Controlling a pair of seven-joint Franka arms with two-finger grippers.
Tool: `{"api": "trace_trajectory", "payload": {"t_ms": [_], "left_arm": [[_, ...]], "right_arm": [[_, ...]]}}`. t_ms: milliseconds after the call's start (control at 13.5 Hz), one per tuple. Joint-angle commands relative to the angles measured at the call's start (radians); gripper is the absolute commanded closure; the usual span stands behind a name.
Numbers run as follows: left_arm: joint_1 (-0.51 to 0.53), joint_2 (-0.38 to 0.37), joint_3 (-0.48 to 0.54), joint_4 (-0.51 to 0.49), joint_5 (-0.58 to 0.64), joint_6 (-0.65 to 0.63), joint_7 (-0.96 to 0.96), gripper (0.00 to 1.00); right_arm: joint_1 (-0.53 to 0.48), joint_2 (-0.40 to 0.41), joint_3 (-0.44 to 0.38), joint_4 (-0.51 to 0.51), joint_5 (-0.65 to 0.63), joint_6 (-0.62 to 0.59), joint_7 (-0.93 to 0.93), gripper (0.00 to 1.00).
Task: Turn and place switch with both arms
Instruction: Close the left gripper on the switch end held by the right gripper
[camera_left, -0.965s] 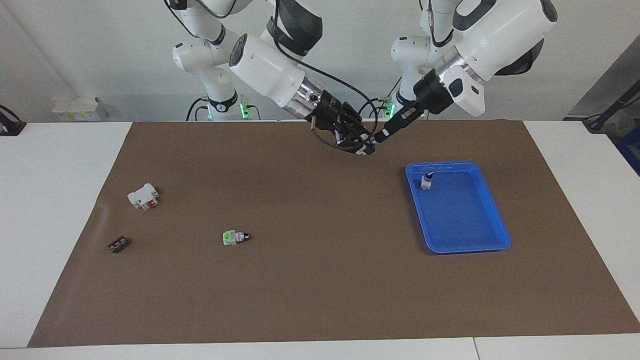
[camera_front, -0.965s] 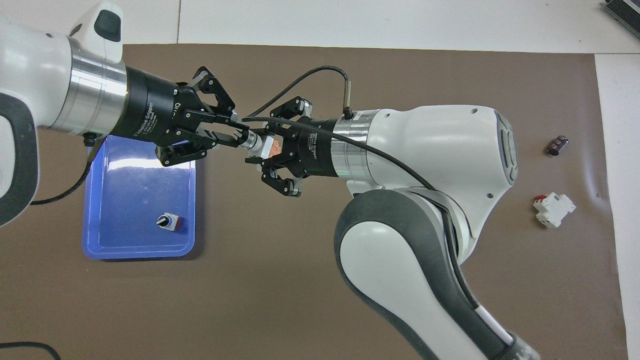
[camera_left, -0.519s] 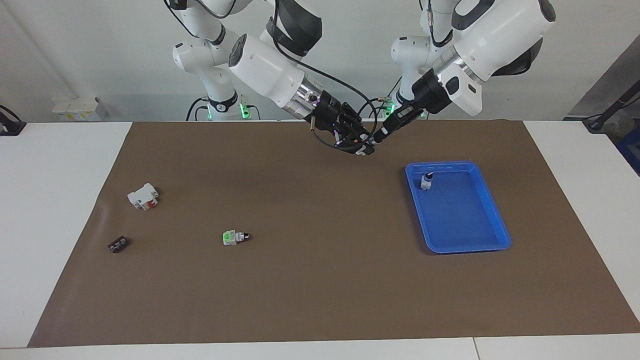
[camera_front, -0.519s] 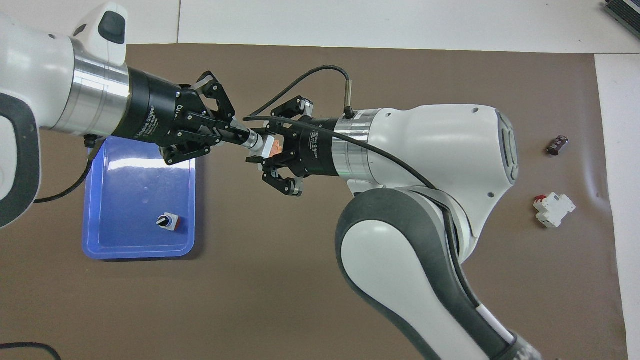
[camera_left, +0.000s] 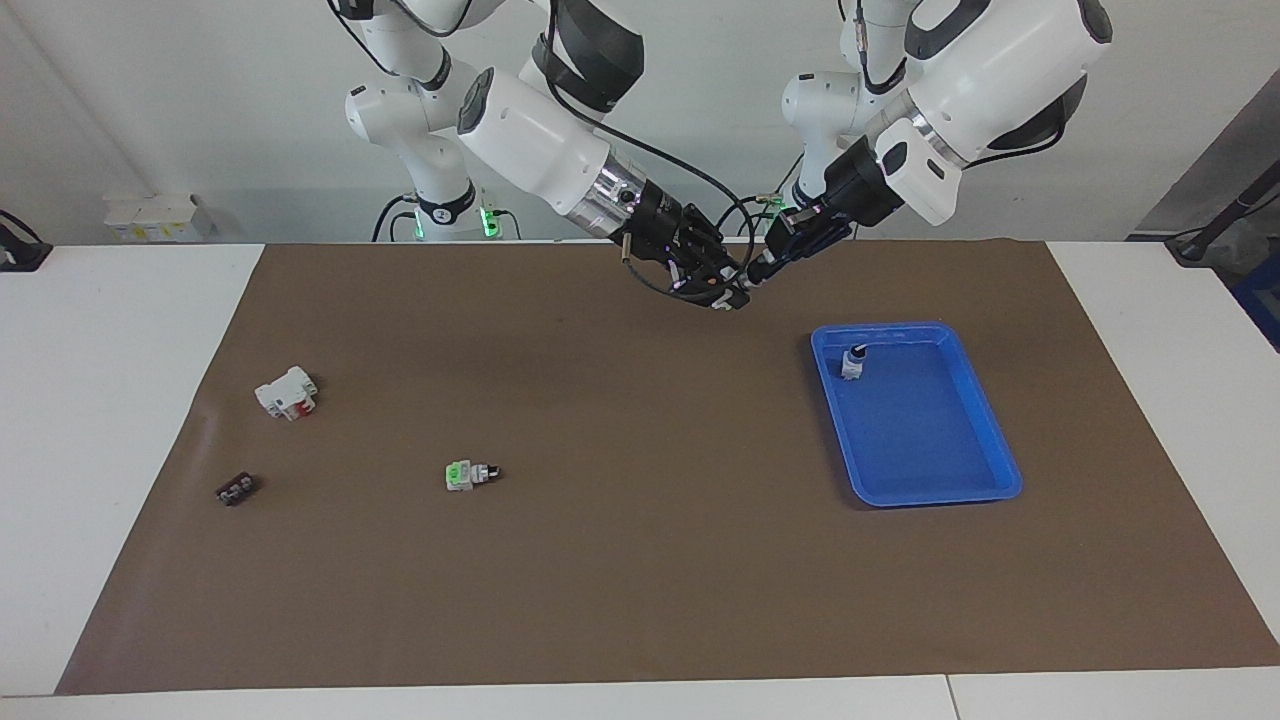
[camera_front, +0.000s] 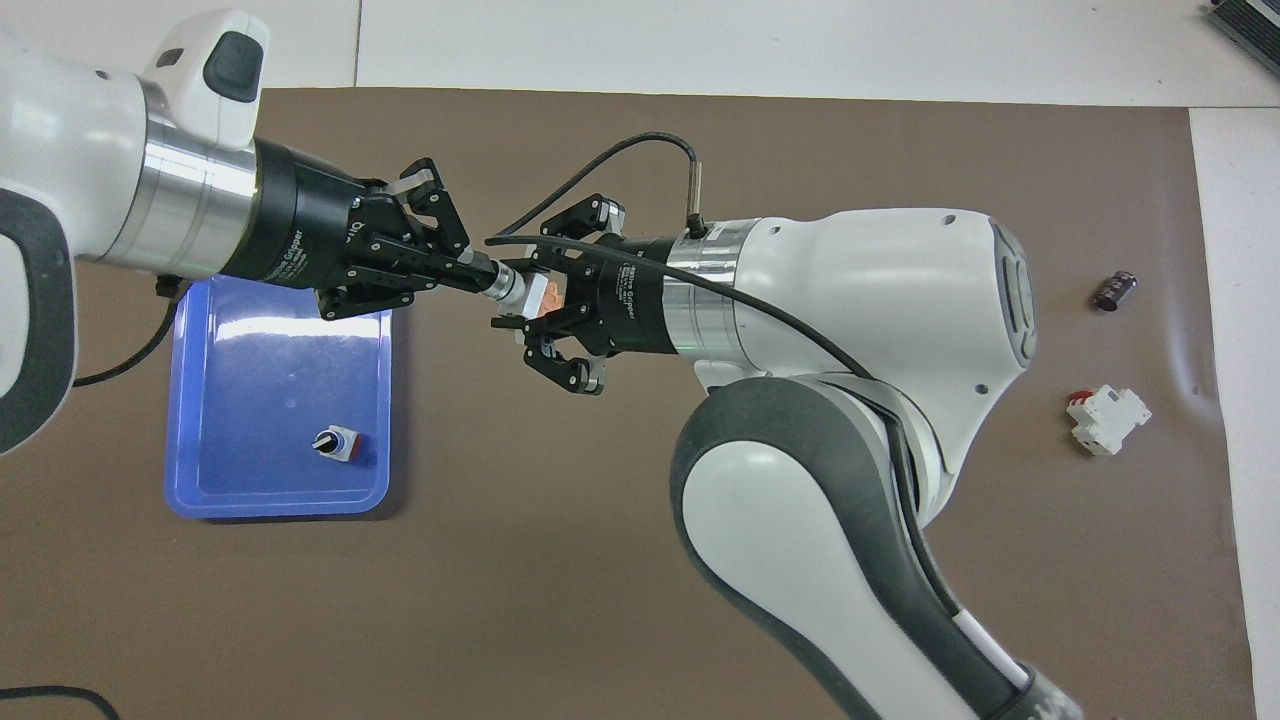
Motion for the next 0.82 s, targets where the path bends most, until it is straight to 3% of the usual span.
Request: {"api": "trace_trajectory", "payload": {"t_ms": [0,371,742], "left_arm": [[0.008,-0.048,0.011,-0.032,0.013,-0.025,0.072,1.0],[0.011,-0.056,0.011,-0.046,0.015,-0.024,0.438,1.0],[0.017,-0.061,0.015,-0.05,0.016,-0.044,0.605,1.0]], "right_arm": [[-0.009,-0.006,0.003,0.003,0.005,-0.01,0.02,1.0],[-0.009,-0.006,0.003,0.003,0.005,-0.01,0.02,1.0],[-0.009,-0.006,0.001,0.003,0.005,-0.01,0.02,1.0]]}}
